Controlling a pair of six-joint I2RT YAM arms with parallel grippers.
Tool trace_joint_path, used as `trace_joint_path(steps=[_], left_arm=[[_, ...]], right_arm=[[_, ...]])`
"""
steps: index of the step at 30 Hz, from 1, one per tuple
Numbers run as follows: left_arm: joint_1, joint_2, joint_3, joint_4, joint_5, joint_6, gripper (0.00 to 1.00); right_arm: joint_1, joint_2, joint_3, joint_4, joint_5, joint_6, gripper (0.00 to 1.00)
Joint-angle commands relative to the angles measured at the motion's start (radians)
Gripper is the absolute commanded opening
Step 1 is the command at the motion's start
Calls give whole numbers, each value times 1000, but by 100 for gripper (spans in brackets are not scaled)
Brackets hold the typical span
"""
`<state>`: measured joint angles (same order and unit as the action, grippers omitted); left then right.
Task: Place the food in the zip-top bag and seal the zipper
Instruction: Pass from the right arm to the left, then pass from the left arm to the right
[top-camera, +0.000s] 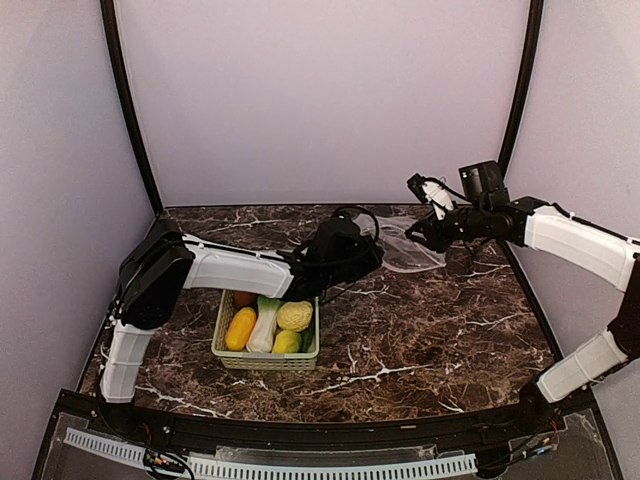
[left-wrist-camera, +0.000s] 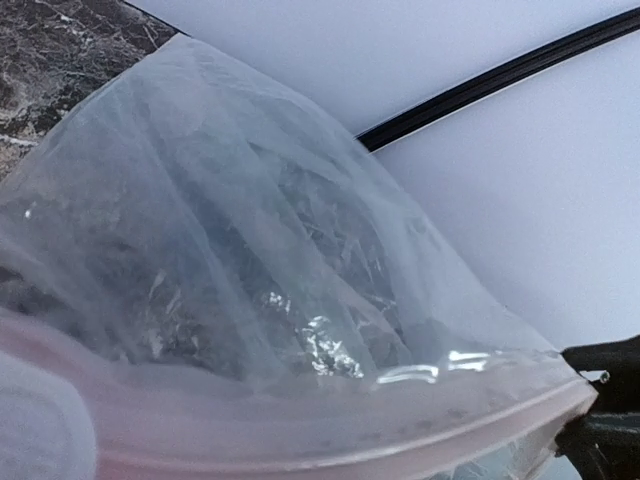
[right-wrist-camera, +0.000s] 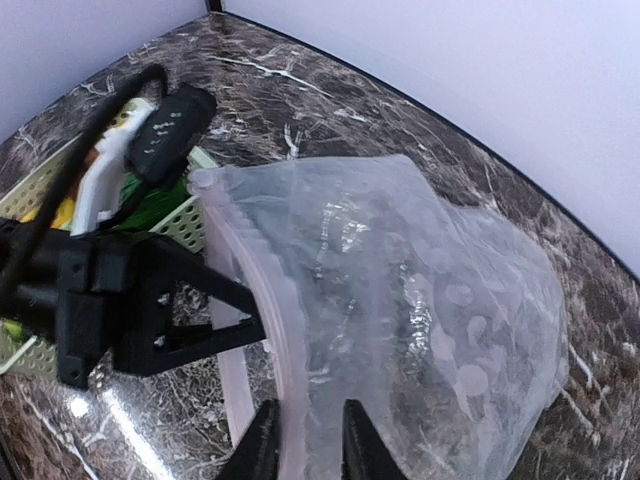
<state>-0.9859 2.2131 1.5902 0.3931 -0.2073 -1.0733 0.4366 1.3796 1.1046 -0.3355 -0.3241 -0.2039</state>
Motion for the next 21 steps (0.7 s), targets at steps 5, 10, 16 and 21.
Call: trace_joint_path(steps=[5, 10, 16, 21], left_arm=[[-27, -48, 50, 19, -22, 121, 1], [-27, -48, 57, -5, -26, 139, 1], [-28, -50, 66, -9, -30, 185, 1], [-28, -51, 67, -14, -34, 204, 1]], right_arm=[[25, 85, 100, -66, 202, -56, 39], [55, 71, 110, -98, 211, -99, 45], [97, 117, 137, -184, 254, -140, 43], [96, 139, 124, -180, 318, -122, 38]])
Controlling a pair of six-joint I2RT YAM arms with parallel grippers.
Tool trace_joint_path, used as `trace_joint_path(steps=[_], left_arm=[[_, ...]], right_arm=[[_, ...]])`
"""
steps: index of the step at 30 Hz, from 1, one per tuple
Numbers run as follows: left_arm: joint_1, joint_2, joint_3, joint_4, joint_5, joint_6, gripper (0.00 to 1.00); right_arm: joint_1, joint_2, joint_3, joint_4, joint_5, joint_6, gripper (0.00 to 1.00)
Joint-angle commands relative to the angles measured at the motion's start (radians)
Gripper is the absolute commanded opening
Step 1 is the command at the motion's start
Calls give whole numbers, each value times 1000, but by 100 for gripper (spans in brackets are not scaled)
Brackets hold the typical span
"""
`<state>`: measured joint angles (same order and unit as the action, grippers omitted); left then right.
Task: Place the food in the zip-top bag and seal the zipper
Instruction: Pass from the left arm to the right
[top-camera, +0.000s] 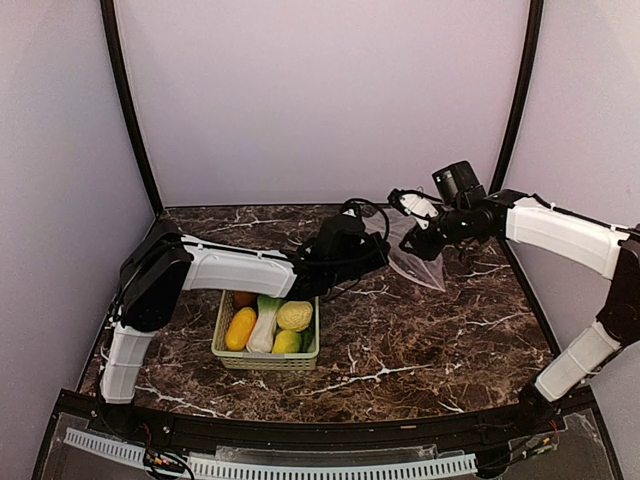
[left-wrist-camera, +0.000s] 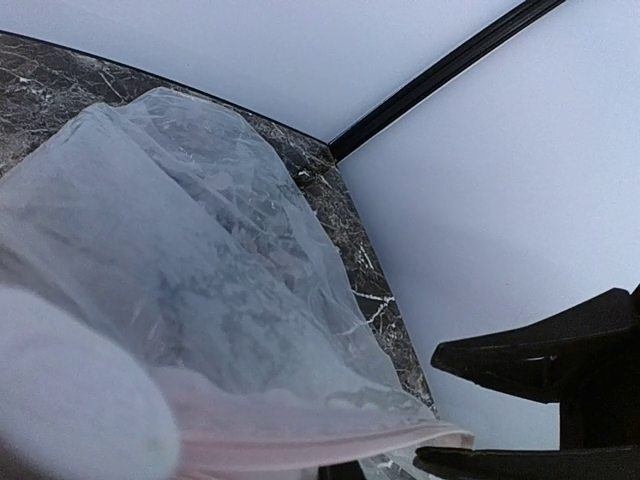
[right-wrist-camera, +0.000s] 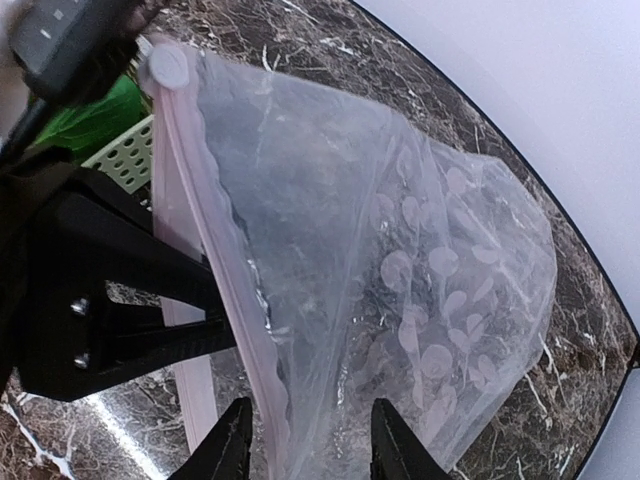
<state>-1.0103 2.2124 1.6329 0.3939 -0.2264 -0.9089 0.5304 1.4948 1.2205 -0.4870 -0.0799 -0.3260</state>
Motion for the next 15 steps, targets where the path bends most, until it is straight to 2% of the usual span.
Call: trace_joint_path(steps=[1, 5, 10, 12, 13, 15], left_arm=[[-4, -52, 23, -15, -15, 41, 1], [-4, -55, 21, -8, -12, 46, 1], [-4, -54, 16, 3, -4, 46, 1], [-4, -55, 14, 12, 3, 50, 1], [-4, -55, 13, 12, 8, 52, 1], [-2, -57, 17, -13, 10, 57, 14]], right_arm=[[3, 29, 11, -30, 87, 0, 37], [3, 59, 26, -44, 131, 1, 37], [1, 61, 18, -23, 137, 6, 16], [-7, 60, 21, -16, 134, 9, 0], [-15, 59, 27, -16, 131, 11, 0], [-38, 54, 46, -17, 117, 20, 0]])
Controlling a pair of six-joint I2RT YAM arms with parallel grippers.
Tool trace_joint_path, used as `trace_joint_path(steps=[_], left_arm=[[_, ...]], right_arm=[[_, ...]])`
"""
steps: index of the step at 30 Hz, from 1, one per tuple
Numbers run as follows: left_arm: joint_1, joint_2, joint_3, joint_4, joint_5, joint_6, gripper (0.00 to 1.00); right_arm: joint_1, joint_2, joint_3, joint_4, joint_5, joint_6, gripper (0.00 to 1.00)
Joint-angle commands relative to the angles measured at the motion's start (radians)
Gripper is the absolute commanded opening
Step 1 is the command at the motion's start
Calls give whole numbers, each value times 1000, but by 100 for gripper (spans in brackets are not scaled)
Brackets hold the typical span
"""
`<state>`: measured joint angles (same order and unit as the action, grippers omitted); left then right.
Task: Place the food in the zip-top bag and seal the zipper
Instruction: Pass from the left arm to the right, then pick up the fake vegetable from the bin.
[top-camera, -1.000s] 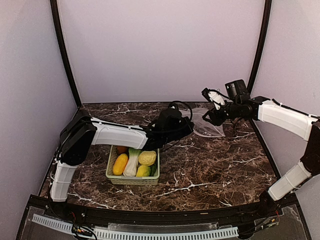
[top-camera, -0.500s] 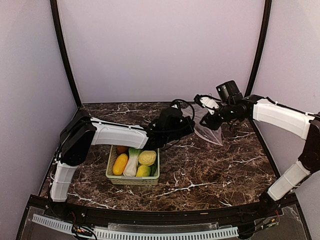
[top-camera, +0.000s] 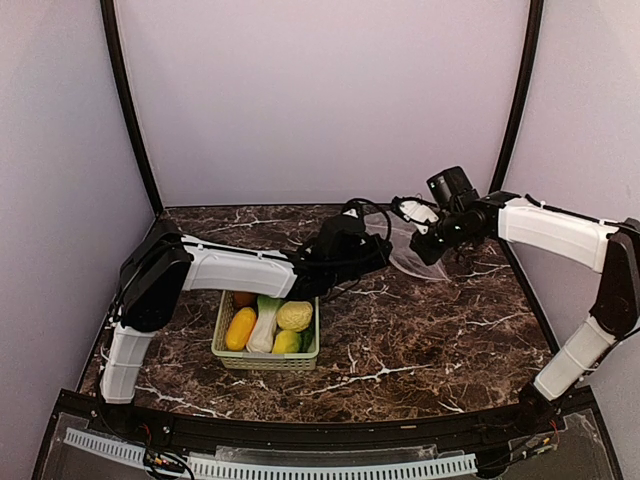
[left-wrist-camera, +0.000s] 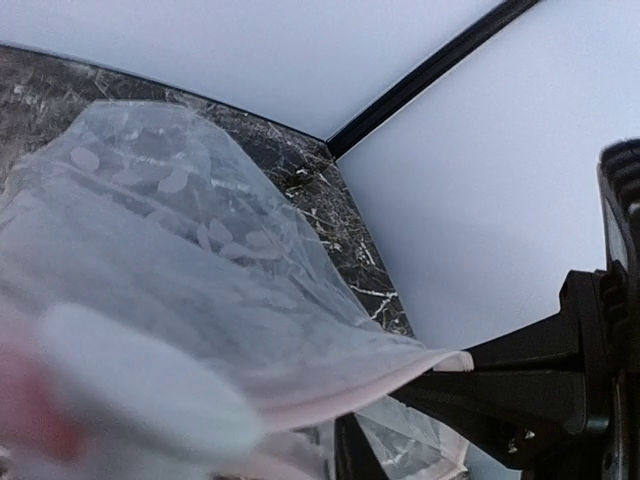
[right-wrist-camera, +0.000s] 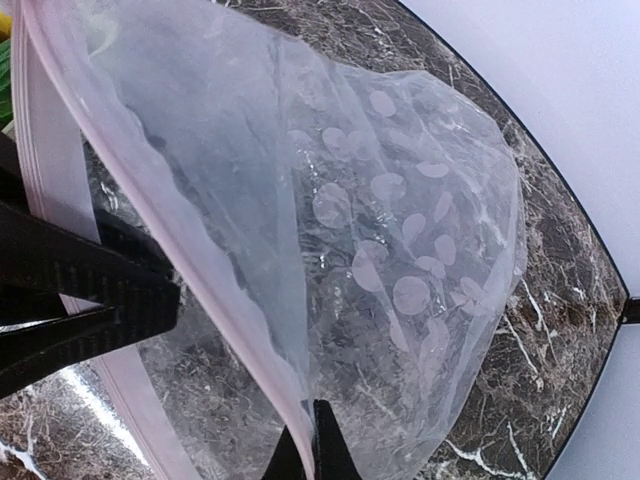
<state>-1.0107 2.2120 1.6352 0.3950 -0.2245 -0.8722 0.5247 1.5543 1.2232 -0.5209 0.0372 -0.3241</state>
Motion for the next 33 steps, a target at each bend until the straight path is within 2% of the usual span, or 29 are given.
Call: trace_joint_path(steps=[1, 2, 4, 7, 10, 13, 15, 17, 22, 26, 29, 33], left_arm=[[-3, -58, 20, -28, 8, 26, 29], [-2, -64, 22, -50, 12, 34, 40], [-3, -84, 19, -61, 39, 84, 51], [-3, -150, -7, -64, 116, 247, 58], [-3, -240, -63, -139, 166, 354, 65], [-2, -391, -178, -274, 95, 432, 70], [-2, -489, -265, -356, 12, 452, 78], [0, -579, -334, -449, -57, 459, 81], [33, -738, -459, -605, -55, 539, 82], [76, -756, -461, -744, -37, 544, 86], [126, -741, -456, -831, 15, 519, 88], [159, -682, -433, -874, 114, 616, 88]], right_arm=[[-47, -9, 57, 15, -5, 18, 0], [-65, -13, 71, 14, -8, 16, 0], [-106, -19, 107, 12, -5, 4, 0], [-180, -19, 182, -4, 5, -12, 0], [-247, -19, 261, -22, 36, -21, 0], [-279, -51, 289, -18, 74, -22, 0], [-279, -87, 260, -10, 80, -14, 0], [-279, -117, 199, -6, 39, 6, 0], [-275, -154, -14, 6, -181, 0, 0], [-279, -185, -147, 66, -306, -9, 0], [-279, -184, -168, 75, -410, -3, 0], [-279, -190, -192, 89, -540, 7, 0]])
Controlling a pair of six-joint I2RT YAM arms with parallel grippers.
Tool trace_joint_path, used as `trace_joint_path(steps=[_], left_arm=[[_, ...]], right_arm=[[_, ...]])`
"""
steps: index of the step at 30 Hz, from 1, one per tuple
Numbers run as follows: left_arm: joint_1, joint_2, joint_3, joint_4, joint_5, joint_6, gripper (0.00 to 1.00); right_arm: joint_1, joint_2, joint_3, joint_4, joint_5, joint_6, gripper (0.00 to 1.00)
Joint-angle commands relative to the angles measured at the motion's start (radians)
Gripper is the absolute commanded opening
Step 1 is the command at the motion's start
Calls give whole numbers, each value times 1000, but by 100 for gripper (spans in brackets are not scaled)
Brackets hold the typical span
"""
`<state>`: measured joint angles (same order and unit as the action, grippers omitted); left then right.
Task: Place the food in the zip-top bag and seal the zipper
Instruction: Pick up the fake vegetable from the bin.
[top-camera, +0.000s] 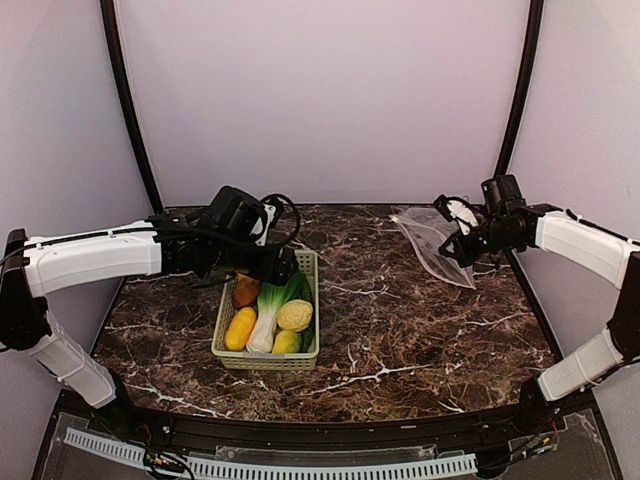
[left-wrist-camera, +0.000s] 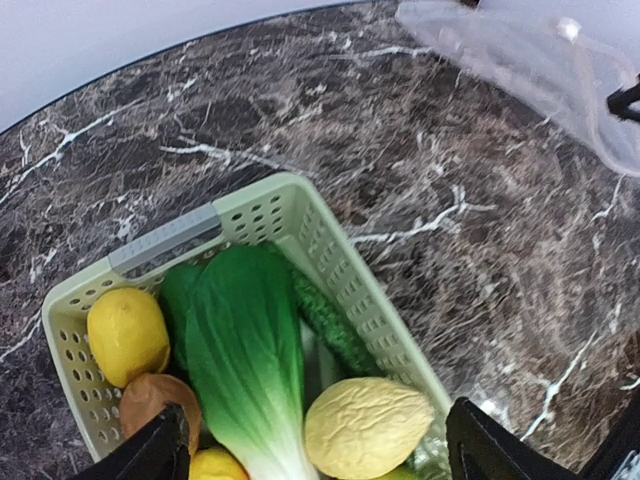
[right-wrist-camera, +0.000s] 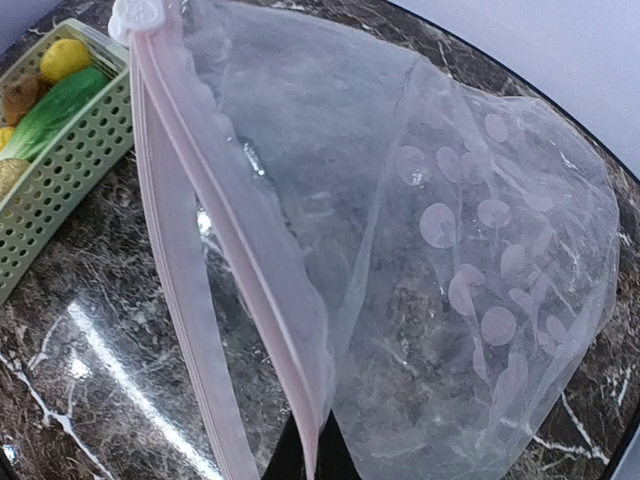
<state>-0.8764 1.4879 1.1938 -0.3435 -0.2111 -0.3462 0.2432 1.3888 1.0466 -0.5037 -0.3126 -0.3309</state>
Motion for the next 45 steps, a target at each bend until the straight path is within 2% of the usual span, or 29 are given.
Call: trace_joint_path(steps=[1, 3, 5, 10, 20, 24, 28, 33, 36, 41, 45], left_arm=[[26, 72, 16, -145, 117, 111, 89], [26, 120, 39, -186, 184, 178, 90], [27, 172, 78, -231, 238, 239, 98], [31, 229, 106, -226, 240, 326, 97], [39, 272, 112, -208, 350, 467, 87], [39, 309, 149, -266, 348, 511, 85], [38, 308, 109, -232, 357, 529, 84], [37, 305, 88, -183, 363, 517, 68], [37, 293, 87, -159, 401, 492, 64], [37, 324, 122, -144, 404, 490, 67], [37, 343, 133, -144, 378, 510, 75]], right_arm=[[2, -29, -26, 78, -213, 14, 0], [2, -43, -47, 84, -244, 12, 0], [2, -59, -68, 97, -250, 9, 0], [3, -40, -79, 116, -268, 4, 0], [2, 0, -74, 105, -278, -6, 0], [2, 11, -67, 107, -297, 2, 0], [3, 36, -67, 102, -333, 7, 0], [4, 30, -42, 79, -296, -5, 0], [3, 4, -53, 88, -292, 1, 0], [2, -24, -54, 84, -274, 0, 0], [2, -16, -46, 82, -300, 4, 0]])
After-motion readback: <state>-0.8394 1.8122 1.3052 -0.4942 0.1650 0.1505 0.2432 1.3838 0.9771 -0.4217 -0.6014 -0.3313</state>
